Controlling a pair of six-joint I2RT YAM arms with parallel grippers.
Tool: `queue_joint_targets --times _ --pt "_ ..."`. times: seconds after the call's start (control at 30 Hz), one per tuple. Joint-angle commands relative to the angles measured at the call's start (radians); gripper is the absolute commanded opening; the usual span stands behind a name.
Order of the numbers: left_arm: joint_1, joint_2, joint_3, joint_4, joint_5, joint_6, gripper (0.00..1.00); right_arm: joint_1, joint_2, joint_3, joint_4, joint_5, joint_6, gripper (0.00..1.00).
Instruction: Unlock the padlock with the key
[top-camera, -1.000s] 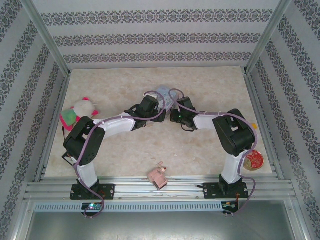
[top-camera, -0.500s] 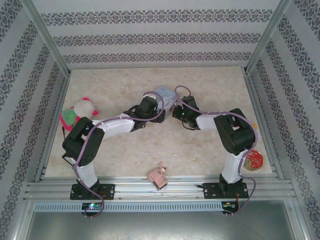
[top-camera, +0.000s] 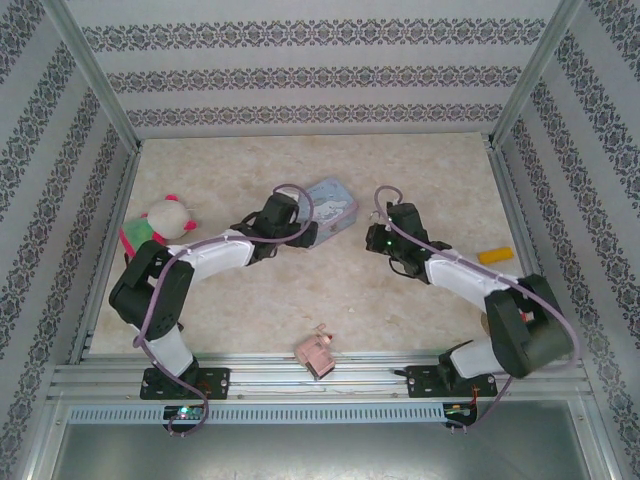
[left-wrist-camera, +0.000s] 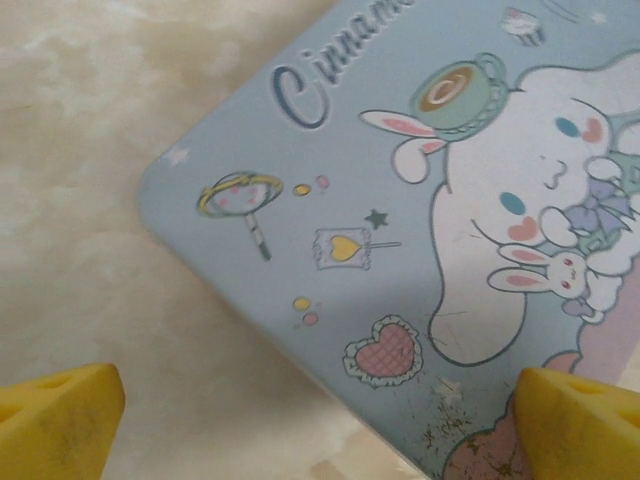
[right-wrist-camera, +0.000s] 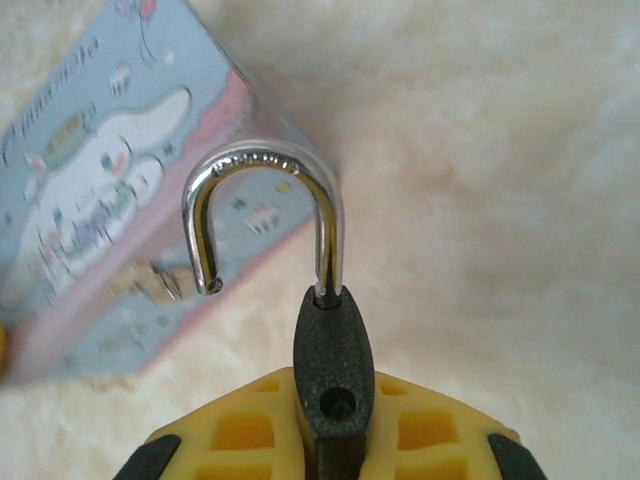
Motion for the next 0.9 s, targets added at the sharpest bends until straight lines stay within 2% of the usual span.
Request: queue_joint_targets --times 0.0,0.13,0.27,0.47,0.73,0.87 --pt "0.084 -0.012 -0.027 -0.079 0.06 0.024 0.99 -0.01 -0.099 -0.029 -0.223 0.01 -0.116 0.0" --pt "0.154 -0.022 -0.009 -0.037 0.225 -0.053 0.99 -0.021 -0.191 -0.022 -0.388 0.009 -0.195 0.0" --pt "0.162 -0.044 -0.01 0.048 0.336 -0.161 0.99 -0.037 -0.229 -0.002 -0.481 -0.016 -0.262 0.0" --pt "0.175 0.03 0.058 0.067 0.397 -0.244 1.0 -0.045 -0.182 0.048 -0.537 -0.081 -0.334 0.0" --pt "0.214 0.159 0.163 0.102 0.492 -0.275 0.88 -0.062 -0.078 0.091 -0.521 -0.182 -0.361 0.0" --pt "0.226 0.213 0.228 0.109 0.529 -0.274 0.88 -0.068 -0.01 0.119 -0.509 -0.238 -0.369 0.0"
